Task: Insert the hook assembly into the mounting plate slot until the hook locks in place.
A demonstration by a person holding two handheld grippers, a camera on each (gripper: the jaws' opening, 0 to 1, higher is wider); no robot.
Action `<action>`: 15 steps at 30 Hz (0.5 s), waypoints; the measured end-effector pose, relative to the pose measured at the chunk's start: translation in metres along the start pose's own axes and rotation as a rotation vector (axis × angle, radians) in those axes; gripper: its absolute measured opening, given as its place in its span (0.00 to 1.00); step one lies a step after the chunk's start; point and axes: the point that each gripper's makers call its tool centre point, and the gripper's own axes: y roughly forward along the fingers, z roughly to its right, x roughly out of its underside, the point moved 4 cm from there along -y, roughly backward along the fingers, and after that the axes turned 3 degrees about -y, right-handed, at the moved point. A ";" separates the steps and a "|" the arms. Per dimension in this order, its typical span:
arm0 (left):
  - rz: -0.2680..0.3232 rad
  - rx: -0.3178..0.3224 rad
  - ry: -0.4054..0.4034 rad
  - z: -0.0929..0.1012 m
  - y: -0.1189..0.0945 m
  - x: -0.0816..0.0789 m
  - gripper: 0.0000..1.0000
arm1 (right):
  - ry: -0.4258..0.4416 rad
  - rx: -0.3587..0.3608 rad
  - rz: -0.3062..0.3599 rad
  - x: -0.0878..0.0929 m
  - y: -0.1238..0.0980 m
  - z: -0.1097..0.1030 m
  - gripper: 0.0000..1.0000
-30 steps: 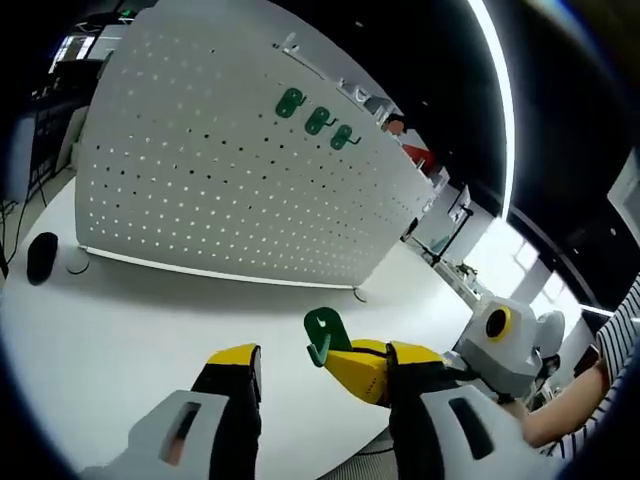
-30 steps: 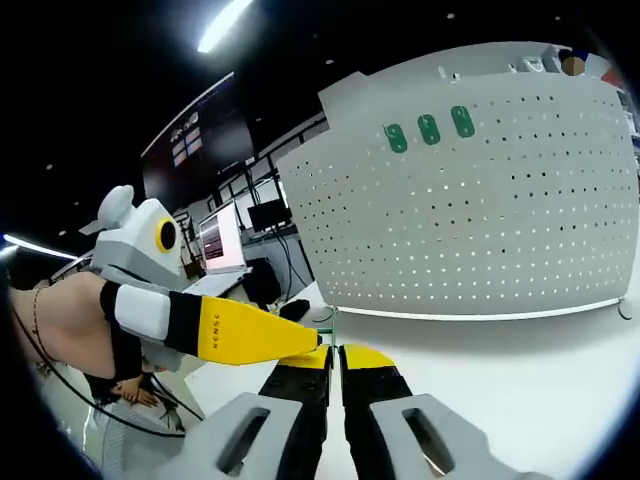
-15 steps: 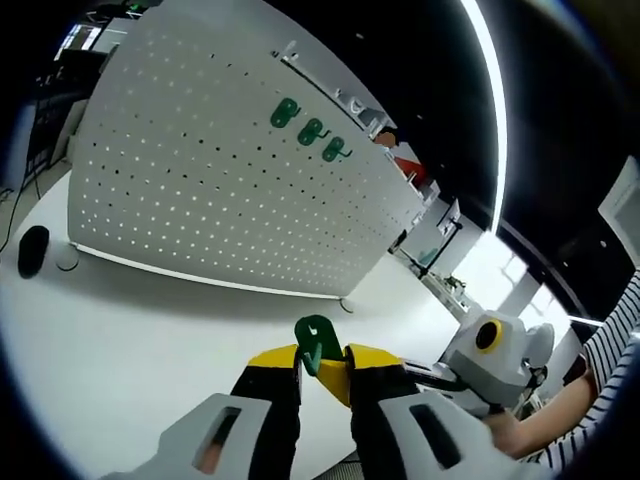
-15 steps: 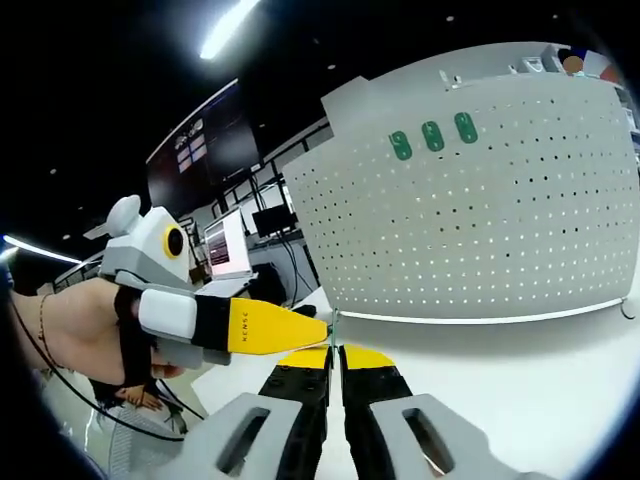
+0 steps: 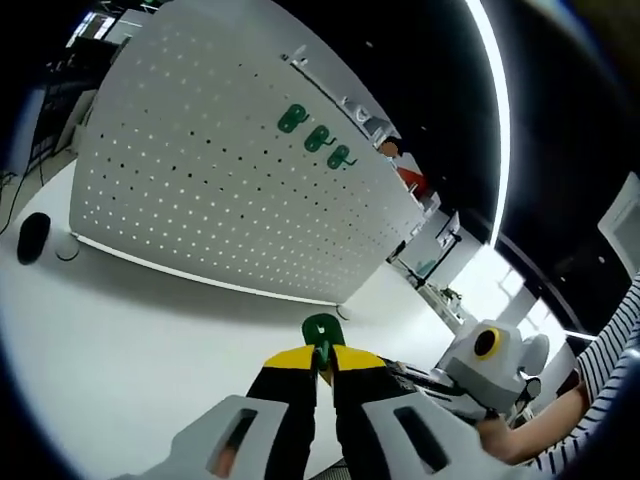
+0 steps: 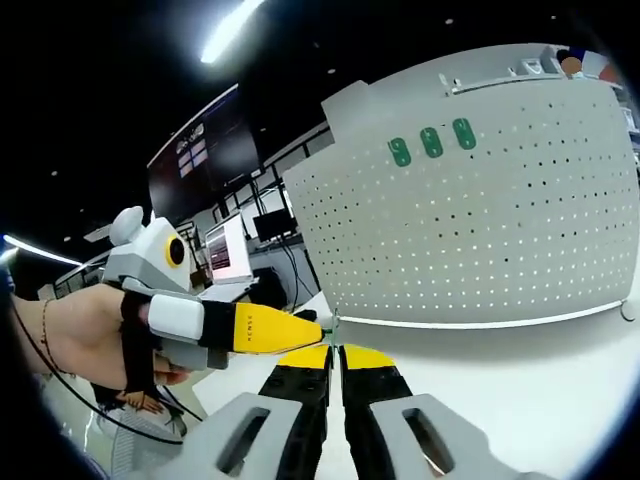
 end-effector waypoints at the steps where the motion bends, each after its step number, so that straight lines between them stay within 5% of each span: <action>1: 0.000 0.001 -0.001 0.001 0.000 -0.001 0.05 | -0.002 -0.003 0.004 -0.001 0.000 0.000 0.01; 6: 0.022 0.024 -0.068 0.002 -0.001 -0.005 0.03 | -0.004 -0.005 0.020 -0.005 0.001 -0.001 0.01; 15: 0.023 0.022 -0.073 0.003 -0.001 -0.003 0.02 | -0.008 -0.011 0.019 -0.005 0.000 -0.001 0.01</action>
